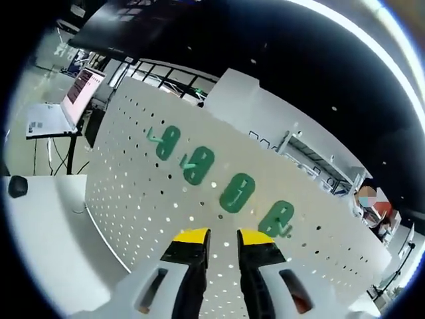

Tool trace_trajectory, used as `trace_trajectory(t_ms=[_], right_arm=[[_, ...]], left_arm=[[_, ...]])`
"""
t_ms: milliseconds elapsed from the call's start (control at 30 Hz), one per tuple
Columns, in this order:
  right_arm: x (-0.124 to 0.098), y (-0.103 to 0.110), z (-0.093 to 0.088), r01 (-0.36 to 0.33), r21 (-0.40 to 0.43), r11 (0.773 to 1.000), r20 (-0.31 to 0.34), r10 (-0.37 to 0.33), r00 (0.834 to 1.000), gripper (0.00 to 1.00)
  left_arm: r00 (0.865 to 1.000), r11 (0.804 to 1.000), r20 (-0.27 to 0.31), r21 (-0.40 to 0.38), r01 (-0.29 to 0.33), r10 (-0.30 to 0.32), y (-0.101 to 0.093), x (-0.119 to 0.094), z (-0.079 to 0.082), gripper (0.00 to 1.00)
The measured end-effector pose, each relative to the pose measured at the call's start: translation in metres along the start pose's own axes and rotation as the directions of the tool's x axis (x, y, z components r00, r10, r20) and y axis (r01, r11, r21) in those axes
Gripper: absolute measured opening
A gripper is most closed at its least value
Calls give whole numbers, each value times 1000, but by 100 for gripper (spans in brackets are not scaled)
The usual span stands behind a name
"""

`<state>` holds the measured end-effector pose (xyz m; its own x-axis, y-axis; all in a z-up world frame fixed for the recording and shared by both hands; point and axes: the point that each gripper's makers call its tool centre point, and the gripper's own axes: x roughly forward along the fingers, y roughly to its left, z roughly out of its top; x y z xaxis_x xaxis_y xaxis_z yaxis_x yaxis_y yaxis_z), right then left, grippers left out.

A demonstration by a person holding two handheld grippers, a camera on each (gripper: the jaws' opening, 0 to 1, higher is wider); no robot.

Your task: Insert the hook assembly into the mounting plate slot until the hook locks in place.

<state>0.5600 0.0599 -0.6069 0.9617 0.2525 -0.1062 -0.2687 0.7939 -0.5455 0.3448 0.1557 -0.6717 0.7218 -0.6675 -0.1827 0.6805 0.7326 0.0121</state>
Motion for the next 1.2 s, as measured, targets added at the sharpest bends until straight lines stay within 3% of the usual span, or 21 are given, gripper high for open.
trace_trajectory(t_ms=[600,800,1200], right_arm=[[-61,6,-28,-119,29,993,40,117,992,21],[-86,5,-25,-179,53,982,110,173,979,22],[-137,-4,-31,-230,53,972,175,217,960,23]], left_arm=[[1000,999,-2,49,-10,10,-12,-1,18,46],[1000,998,-4,64,-13,13,-20,-3,21,47],[999,997,-8,72,-31,32,-32,-10,21,47]])
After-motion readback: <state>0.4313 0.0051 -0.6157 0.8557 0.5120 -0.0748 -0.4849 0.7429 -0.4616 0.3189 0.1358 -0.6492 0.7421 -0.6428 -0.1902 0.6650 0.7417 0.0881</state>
